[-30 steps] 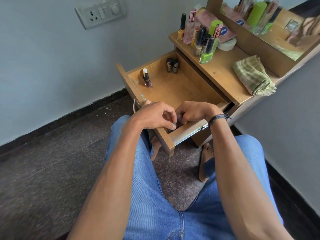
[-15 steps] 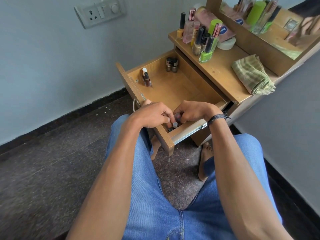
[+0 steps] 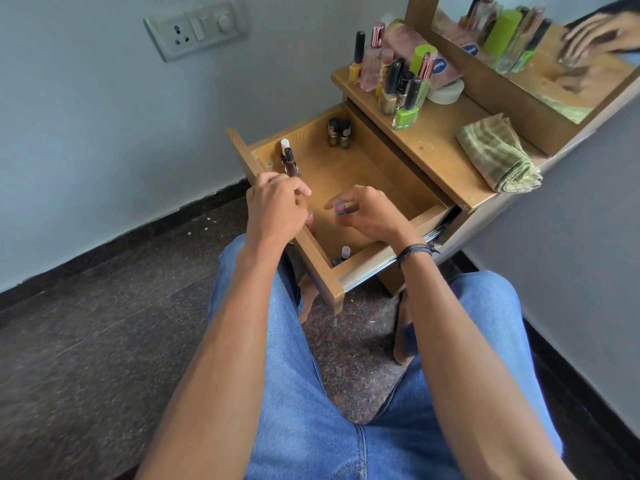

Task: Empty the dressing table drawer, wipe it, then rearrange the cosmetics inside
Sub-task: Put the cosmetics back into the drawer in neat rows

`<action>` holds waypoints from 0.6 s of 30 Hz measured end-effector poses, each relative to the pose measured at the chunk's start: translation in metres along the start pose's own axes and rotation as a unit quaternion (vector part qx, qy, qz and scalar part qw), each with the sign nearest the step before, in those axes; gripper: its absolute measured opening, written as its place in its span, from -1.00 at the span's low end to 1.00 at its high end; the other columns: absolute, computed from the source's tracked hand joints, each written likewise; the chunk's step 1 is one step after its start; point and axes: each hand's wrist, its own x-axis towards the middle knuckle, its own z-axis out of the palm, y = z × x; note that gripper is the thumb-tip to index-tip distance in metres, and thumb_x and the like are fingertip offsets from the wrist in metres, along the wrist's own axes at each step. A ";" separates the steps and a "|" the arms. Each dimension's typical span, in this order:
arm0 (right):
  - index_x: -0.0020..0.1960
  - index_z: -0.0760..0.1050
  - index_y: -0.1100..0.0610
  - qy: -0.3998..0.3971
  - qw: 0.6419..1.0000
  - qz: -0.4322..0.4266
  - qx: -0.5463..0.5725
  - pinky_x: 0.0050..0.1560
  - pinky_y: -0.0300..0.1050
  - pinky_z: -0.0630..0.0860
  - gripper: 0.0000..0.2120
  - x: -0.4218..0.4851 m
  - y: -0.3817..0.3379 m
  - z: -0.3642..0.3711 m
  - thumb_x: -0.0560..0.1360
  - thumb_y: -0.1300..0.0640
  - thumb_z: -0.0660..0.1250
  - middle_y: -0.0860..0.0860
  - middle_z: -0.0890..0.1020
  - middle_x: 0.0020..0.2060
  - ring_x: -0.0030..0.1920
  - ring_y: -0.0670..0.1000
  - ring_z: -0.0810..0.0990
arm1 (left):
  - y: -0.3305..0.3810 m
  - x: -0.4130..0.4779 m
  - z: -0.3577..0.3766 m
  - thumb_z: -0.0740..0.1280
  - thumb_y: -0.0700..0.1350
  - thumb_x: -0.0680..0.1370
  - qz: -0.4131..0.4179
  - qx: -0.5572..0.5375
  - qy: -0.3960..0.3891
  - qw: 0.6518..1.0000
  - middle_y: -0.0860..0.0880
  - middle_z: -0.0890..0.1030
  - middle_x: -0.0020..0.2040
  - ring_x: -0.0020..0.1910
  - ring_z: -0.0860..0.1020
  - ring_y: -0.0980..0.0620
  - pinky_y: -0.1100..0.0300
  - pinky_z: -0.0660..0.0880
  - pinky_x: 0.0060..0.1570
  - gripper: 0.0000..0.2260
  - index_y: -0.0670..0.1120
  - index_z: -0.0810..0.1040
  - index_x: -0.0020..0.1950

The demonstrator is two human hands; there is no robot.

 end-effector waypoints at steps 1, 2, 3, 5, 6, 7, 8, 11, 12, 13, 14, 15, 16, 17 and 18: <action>-0.17 0.58 -0.09 0.000 1.000 0.004 -0.004 0.02 -0.06 0.58 -0.78 0.001 -0.002 0.003 0.48 0.20 0.52 -0.10 0.66 0.04 0.00 0.00 0.64 | -0.002 0.001 0.003 0.34 -0.26 0.52 -0.008 0.013 -0.005 1.000 0.06 0.66 0.11 0.30 0.39 -0.01 -0.04 0.27 0.31 -0.76 0.03 0.66 0.06; -0.20 0.53 -0.16 0.000 1.000 0.006 -0.017 0.00 -0.06 0.56 -0.72 0.002 -0.004 0.006 0.46 0.17 0.54 -0.07 0.68 0.03 -0.01 0.01 0.64 | -0.003 0.001 0.005 0.36 -0.25 0.51 -0.013 0.023 -0.010 1.000 0.07 0.65 0.12 0.32 0.37 0.00 -0.04 0.23 0.33 -0.76 0.04 0.66 0.08; -0.21 0.52 -0.17 -0.002 0.999 0.007 -0.031 -0.03 -0.07 0.54 -0.71 0.003 -0.005 0.009 0.45 0.15 0.56 -0.06 0.69 0.01 -0.02 0.01 0.63 | -0.003 0.001 0.006 0.38 -0.23 0.50 -0.014 0.032 -0.016 0.999 0.07 0.65 0.14 0.34 0.36 0.01 -0.04 0.20 0.35 -0.75 0.05 0.66 0.10; -0.20 0.55 -0.06 -0.011 0.999 0.014 -0.047 -0.06 -0.09 0.49 -0.78 0.005 -0.006 0.014 0.42 0.13 0.59 -0.07 0.68 -0.05 -0.03 0.01 0.61 | -0.003 0.001 0.007 0.41 -0.19 0.51 -0.008 0.044 -0.026 0.999 0.06 0.64 0.16 0.38 0.34 0.02 -0.08 0.15 0.43 -0.76 0.06 0.66 0.13; -0.20 0.57 0.00 -0.015 0.998 0.017 -0.051 -0.06 -0.08 0.50 -0.80 0.005 -0.007 0.015 0.41 0.13 0.60 -0.07 0.68 -0.07 -0.04 0.01 0.61 | -0.003 0.001 0.007 0.42 -0.17 0.51 -0.005 0.047 -0.033 0.998 0.05 0.64 0.16 0.40 0.33 0.02 -0.12 0.11 0.46 -0.76 0.06 0.66 0.14; -0.21 0.58 0.03 -0.018 0.998 0.020 -0.056 -0.04 -0.05 0.54 -0.80 0.005 -0.007 0.017 0.40 0.12 0.60 -0.05 0.68 -0.07 -0.03 0.03 0.62 | -0.003 0.001 0.006 0.42 -0.17 0.52 -0.005 0.047 -0.039 0.998 0.03 0.64 0.17 0.43 0.32 0.02 -0.14 0.07 0.49 -0.76 0.06 0.66 0.15; -0.21 0.59 0.05 -0.020 0.998 0.022 -0.062 -0.01 -0.01 0.57 -0.81 0.005 -0.008 0.018 0.40 0.12 0.61 -0.03 0.69 -0.06 -0.02 0.04 0.62 | -0.003 0.001 0.005 0.42 -0.16 0.52 -0.008 0.045 -0.045 0.998 0.01 0.63 0.17 0.45 0.31 0.03 -0.15 0.03 0.51 -0.76 0.05 0.66 0.16; -0.05 0.70 0.07 -0.034 0.996 0.021 -0.077 0.04 0.05 0.61 -0.86 0.004 -0.011 0.019 0.42 0.13 0.60 0.01 0.68 -0.03 -0.03 0.06 0.63 | -0.003 0.001 0.001 0.41 -0.15 0.54 -0.014 0.043 -0.062 0.997 -0.02 0.63 0.17 0.49 0.27 0.07 -0.18 -0.08 0.54 -0.77 0.07 0.66 0.16; 0.04 0.71 0.07 -0.041 0.995 0.017 -0.084 0.04 0.04 0.61 -0.81 0.003 -0.012 0.020 0.43 0.14 0.59 0.02 0.68 -0.02 -0.03 0.06 0.63 | -0.004 0.001 0.000 0.40 -0.14 0.55 -0.015 0.046 -0.073 0.996 -0.01 0.63 0.19 0.50 0.25 0.08 -0.20 -0.10 0.53 -0.78 0.08 0.66 0.15; 0.11 0.71 0.07 -0.047 0.995 0.013 -0.093 0.03 0.04 0.62 -0.76 0.003 -0.013 0.021 0.44 0.14 0.58 0.03 0.68 -0.01 -0.03 0.06 0.64 | -0.005 0.001 0.000 0.41 -0.11 0.55 -0.015 0.049 -0.085 0.995 0.00 0.62 0.21 0.52 0.23 0.09 -0.23 -0.12 0.52 -0.80 0.09 0.66 0.15; 0.15 0.70 0.07 -0.052 0.993 0.007 -0.103 0.03 0.04 0.62 -0.73 0.003 -0.013 0.022 0.45 0.15 0.56 0.04 0.68 -0.01 -0.04 0.06 0.64 | -0.006 0.001 0.000 0.41 -0.09 0.56 -0.016 0.051 -0.096 0.994 0.01 0.61 0.22 0.53 0.21 0.10 -0.25 -0.13 0.51 -0.81 0.10 0.66 0.15; 0.17 0.70 0.08 -0.055 0.992 0.001 -0.112 0.04 0.04 0.62 -0.72 0.003 -0.013 0.022 0.46 0.17 0.55 0.04 0.69 -0.01 -0.04 0.06 0.65 | -0.006 0.001 -0.001 0.41 -0.07 0.56 -0.019 0.051 -0.107 0.993 0.01 0.60 0.24 0.54 0.19 0.10 -0.26 -0.14 0.50 -0.82 0.11 0.66 0.15; 0.19 0.69 0.09 -0.060 0.991 -0.001 -0.117 0.05 0.02 0.63 -0.72 0.004 -0.012 0.023 0.48 0.18 0.53 0.05 0.70 -0.01 -0.04 0.05 0.65 | -0.006 0.001 -0.001 0.41 -0.06 0.57 -0.020 0.050 -0.114 0.992 0.02 0.60 0.24 0.54 0.18 0.11 -0.27 -0.15 0.49 -0.82 0.12 0.65 0.15; 0.21 0.68 0.09 -0.063 0.991 0.001 -0.118 0.05 -0.02 0.63 -0.71 0.005 -0.012 0.024 0.49 0.20 0.51 0.05 0.71 0.00 -0.04 0.03 0.66 | -0.005 0.001 -0.002 0.41 -0.05 0.57 -0.021 0.048 -0.116 0.992 0.02 0.60 0.23 0.55 0.17 0.11 -0.28 -0.15 0.49 -0.83 0.12 0.65 0.14; 0.23 0.67 0.10 -0.064 0.991 0.004 -0.118 0.02 -0.07 0.62 -0.70 0.005 -0.011 0.024 0.50 0.20 0.50 0.04 0.72 0.01 -0.04 0.01 0.66 | -0.006 0.001 -0.001 0.41 -0.05 0.57 -0.022 0.047 -0.116 0.992 0.03 0.60 0.22 0.55 0.17 0.12 -0.28 -0.15 0.49 -0.83 0.12 0.65 0.14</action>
